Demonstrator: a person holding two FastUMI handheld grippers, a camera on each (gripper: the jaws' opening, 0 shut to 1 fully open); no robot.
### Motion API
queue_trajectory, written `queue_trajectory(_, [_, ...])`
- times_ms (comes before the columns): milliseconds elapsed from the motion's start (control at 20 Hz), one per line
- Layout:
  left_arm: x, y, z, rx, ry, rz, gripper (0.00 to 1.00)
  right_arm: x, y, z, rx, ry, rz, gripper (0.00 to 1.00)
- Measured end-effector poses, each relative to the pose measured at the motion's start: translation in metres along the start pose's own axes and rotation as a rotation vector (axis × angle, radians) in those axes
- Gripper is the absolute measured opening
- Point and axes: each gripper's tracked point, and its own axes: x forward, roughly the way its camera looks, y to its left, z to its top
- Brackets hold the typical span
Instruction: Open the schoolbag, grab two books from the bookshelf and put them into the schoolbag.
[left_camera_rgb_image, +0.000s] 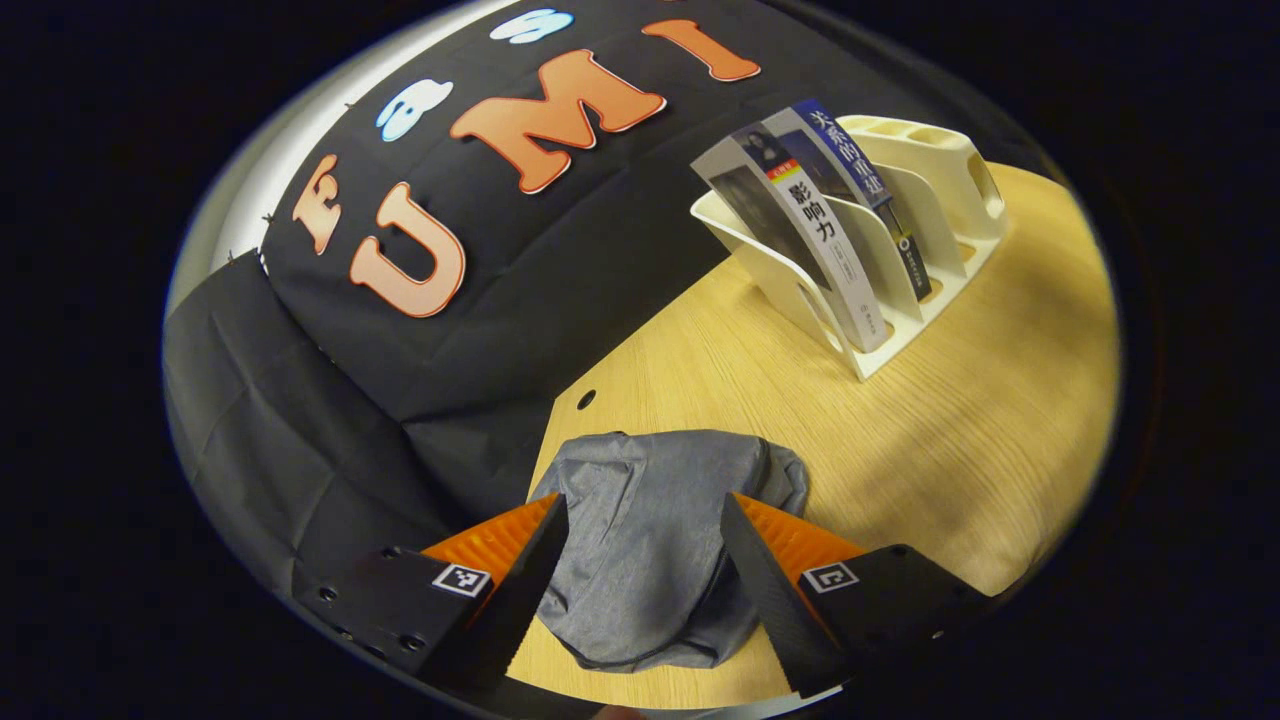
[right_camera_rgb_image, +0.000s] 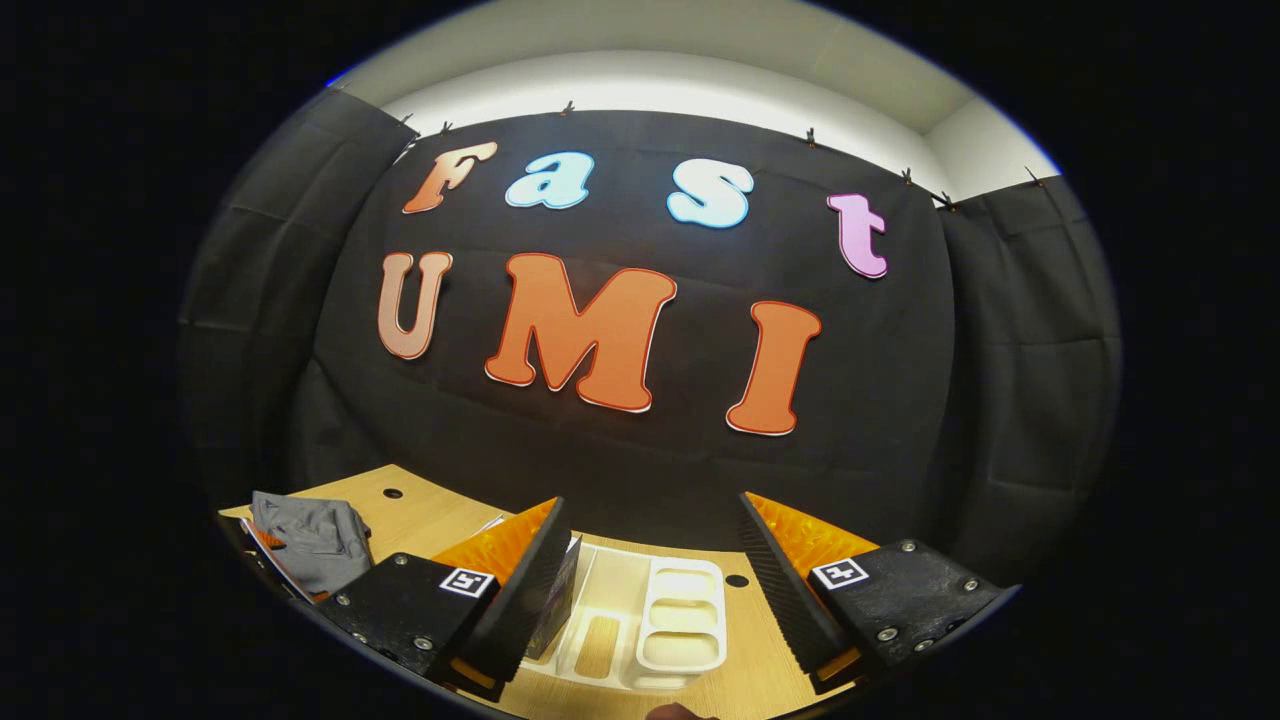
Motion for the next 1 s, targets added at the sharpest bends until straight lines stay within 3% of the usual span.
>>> queue_trajectory(300, [-0.003,-0.012,-0.017,0.155,0.024,0.035,0.97,-0.002,-0.008,-0.006,0.004,0.0,0.006,0.99])
queue_trajectory(500, [0.003,0.005,-0.034,0.147,0.074,0.12,0.96,-0.005,-0.014,-0.013,0.008,0.008,0.007,0.99])
queue_trajectory(650, [-0.002,0.02,-0.024,0.16,0.05,0.203,0.94,-0.007,-0.021,-0.016,0.005,0.006,0.006,0.99])
queue_trajectory(1000, [0.033,0.038,-0.033,0.204,0.126,0.208,0.81,-0.012,-0.046,-0.015,0.011,-0.014,-0.002,0.99])
